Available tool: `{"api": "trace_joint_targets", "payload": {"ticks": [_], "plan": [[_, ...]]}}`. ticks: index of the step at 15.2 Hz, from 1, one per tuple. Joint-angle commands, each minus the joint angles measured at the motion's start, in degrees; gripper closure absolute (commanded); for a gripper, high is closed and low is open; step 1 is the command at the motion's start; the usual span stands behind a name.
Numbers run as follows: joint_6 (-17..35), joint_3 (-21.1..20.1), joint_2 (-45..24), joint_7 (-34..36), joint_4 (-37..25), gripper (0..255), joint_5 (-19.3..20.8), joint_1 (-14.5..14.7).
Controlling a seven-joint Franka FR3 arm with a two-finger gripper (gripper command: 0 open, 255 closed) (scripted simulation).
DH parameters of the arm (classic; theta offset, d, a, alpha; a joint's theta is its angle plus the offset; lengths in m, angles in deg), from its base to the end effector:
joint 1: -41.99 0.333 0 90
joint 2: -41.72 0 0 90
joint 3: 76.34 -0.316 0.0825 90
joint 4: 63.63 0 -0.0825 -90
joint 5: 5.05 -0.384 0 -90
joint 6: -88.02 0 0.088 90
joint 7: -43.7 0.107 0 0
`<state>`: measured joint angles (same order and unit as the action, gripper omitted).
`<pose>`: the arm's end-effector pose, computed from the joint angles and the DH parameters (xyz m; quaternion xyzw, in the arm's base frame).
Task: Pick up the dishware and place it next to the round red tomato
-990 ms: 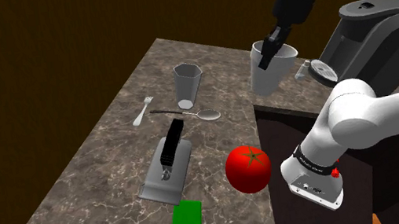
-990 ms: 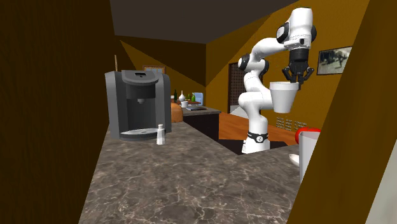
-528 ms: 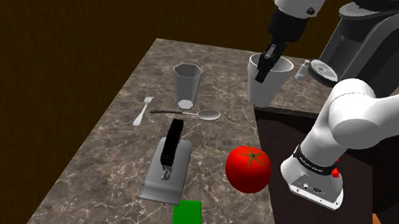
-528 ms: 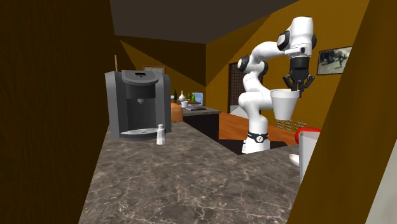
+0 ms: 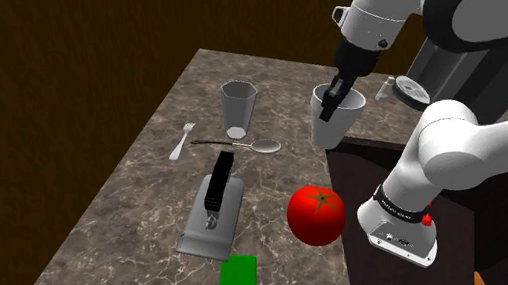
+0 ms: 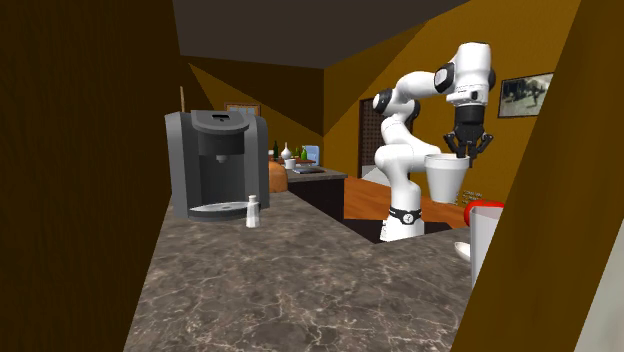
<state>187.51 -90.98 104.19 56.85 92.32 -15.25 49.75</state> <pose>0.2253 0.1166 0.5040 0.9986 0.0076 0.0509 0.0127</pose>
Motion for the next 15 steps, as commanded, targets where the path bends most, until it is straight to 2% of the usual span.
{"api": "trace_joint_targets", "payload": {"ticks": [1,15], "plan": [[1.43,-0.29,0.24,0.0,1.65,255,-0.31,0.18],[12.03,-3.07,0.09,0.38,12.24,255,-3.2,1.96]]}}
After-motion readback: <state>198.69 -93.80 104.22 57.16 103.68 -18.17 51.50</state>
